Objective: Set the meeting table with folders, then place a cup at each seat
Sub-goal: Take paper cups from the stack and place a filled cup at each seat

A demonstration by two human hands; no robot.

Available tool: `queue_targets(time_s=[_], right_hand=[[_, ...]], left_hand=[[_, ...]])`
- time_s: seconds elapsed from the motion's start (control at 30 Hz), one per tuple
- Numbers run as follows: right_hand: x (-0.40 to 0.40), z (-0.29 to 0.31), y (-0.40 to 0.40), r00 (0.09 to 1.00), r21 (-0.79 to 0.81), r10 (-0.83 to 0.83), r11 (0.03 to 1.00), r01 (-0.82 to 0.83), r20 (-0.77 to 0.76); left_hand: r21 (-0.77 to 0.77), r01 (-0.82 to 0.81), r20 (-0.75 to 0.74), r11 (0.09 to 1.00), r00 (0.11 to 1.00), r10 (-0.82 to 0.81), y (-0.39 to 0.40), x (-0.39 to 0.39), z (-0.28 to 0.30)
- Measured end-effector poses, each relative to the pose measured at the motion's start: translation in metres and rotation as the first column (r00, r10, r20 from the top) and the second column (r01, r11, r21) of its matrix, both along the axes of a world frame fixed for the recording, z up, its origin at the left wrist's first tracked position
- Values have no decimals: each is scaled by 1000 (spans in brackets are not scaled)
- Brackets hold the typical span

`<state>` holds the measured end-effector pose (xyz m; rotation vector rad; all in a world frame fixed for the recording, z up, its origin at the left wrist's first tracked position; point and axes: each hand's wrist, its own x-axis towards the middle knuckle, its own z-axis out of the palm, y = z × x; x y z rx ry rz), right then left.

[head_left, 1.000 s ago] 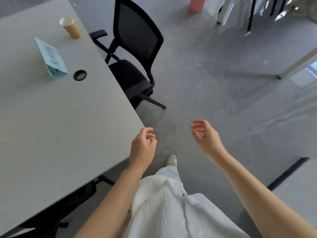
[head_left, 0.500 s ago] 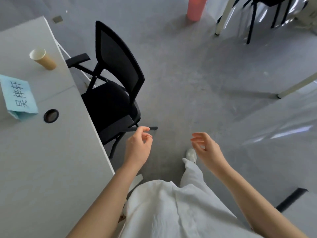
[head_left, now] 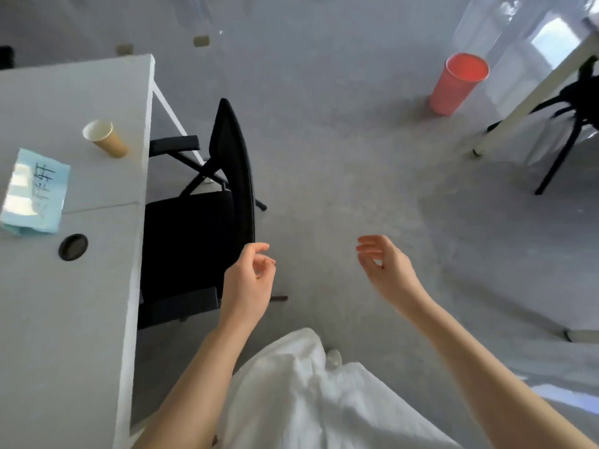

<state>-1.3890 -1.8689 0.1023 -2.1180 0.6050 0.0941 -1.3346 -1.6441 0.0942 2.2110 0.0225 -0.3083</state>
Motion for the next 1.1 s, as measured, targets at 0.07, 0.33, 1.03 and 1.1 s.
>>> queue_targets(time_s=[0.07, 0.33, 1.03, 1.1], right_hand=[[42, 1, -14, 999, 3, 51, 999, -51, 8], [206, -2, -28, 958, 6, 288, 958, -288, 0], [523, -2, -55, 615, 85, 785, 619, -780, -71], [549, -2, -51, 551, 73, 831, 556, -828, -74]], left_hand=[[-9, -80, 15, 997, 997, 80, -6, 24, 2], [-177, -420, -42, 890, 907, 420, -17, 131, -6], [-58, -785, -156, 617, 618, 771, -118, 357, -15], [-43, -834, -181, 550, 548, 817, -126, 368, -17]])
